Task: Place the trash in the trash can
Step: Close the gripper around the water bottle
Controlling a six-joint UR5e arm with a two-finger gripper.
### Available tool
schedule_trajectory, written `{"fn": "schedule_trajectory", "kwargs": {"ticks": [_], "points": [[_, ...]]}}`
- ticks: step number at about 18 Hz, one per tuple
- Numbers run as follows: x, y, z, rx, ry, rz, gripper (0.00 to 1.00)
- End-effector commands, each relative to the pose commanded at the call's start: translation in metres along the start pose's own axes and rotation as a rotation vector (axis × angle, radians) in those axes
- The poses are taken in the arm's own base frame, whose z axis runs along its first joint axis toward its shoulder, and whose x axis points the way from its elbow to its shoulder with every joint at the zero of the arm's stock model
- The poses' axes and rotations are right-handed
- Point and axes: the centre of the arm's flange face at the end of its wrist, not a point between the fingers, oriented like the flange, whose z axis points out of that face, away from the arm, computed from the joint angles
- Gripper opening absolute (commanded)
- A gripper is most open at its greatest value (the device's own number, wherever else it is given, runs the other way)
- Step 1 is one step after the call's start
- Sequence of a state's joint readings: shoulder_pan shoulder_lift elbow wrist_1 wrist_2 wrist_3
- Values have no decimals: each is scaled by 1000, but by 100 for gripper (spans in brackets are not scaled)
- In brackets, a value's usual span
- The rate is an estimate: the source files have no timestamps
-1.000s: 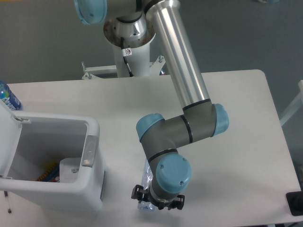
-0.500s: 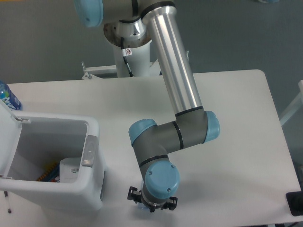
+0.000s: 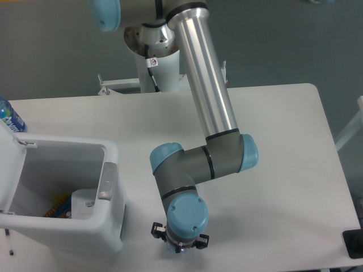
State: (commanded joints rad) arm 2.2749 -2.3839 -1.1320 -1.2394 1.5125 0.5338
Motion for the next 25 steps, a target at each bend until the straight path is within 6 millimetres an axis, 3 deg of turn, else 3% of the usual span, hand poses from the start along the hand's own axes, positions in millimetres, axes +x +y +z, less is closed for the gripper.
{"fn": "schedule_trajectory", "kwargs": {"ticks": [6,10,14,21,25], "points": [[10,10,-20,14,-7,18,49],[4,12,-40,47,-15,11,47],[-15,14,-68,98,-31,-4,47],[-40,29,-171,381,105,-39,47],[-42,43,-215,507,190,-45,47]]}}
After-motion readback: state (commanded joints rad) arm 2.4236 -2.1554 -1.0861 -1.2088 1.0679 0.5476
